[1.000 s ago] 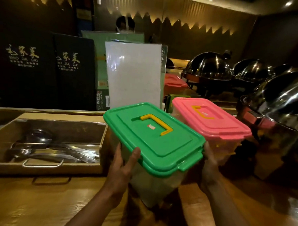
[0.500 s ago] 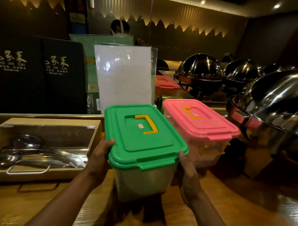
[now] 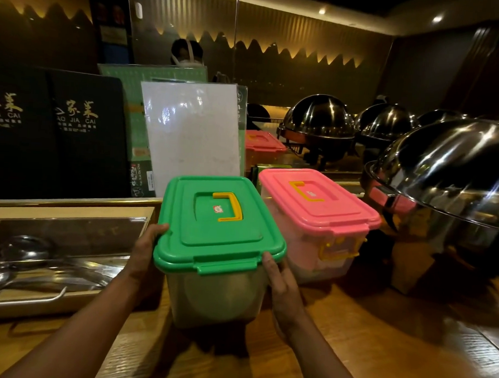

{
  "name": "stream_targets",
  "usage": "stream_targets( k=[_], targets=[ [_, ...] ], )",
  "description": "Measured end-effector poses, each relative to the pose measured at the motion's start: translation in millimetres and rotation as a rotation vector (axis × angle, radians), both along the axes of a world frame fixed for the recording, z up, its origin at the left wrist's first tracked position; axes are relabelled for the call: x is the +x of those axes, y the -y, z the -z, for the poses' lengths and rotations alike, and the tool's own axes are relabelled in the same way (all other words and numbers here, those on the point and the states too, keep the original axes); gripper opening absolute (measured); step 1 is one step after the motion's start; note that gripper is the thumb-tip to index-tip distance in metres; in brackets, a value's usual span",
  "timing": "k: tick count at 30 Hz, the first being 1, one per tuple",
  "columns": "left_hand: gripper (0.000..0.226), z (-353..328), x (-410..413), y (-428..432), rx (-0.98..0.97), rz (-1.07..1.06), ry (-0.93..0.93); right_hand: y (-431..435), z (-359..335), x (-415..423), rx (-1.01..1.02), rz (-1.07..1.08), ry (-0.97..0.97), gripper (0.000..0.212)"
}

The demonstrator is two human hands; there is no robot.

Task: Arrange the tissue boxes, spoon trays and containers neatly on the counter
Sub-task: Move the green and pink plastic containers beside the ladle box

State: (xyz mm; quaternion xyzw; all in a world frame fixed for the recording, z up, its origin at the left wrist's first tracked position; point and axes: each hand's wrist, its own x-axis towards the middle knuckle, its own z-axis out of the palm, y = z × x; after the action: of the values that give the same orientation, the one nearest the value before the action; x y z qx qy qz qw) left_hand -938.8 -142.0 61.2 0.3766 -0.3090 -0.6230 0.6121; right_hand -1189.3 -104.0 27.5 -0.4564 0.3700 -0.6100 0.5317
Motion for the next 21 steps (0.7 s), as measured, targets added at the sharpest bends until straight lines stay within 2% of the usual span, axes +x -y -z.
stream_targets(
  k=[8,12,15,17,19,21],
  targets=[
    [0.037,-2.9,-5.1,-7.5,0.015,-0.044,0.02,3.3,3.4,-5.3,0.003,-0.046,-0.025,0.092],
    [0.04,-4.5,3.2,-11.0,0.066,-0.1,0.115,2.4,0.1,-10.1,0.026,-0.05,-0.058,0.082],
    [0.045,-23.0,0.8,-19.7,0.038,-0.268,0.415,1.1,-5.4,-19.1,0.055,-0.085,-0.099,0.078],
    [0.053,-36.8,-5.9,-25.6,-0.057,-0.365,0.634,-0.6,-8.4,-27.4,0.076,-0.083,-0.123,0.076],
    [0.053,-47.8,-16.7,-32.3,-0.201,-0.389,0.819,-3.5,-13.7,-35.0,0.122,-0.041,-0.146,0.064],
    [0.048,-58.6,-32.6,-41.3,-0.364,-0.431,1.036,-6.9,-22.1,-41.4,0.182,0.042,-0.207,0.043]
  ],
)
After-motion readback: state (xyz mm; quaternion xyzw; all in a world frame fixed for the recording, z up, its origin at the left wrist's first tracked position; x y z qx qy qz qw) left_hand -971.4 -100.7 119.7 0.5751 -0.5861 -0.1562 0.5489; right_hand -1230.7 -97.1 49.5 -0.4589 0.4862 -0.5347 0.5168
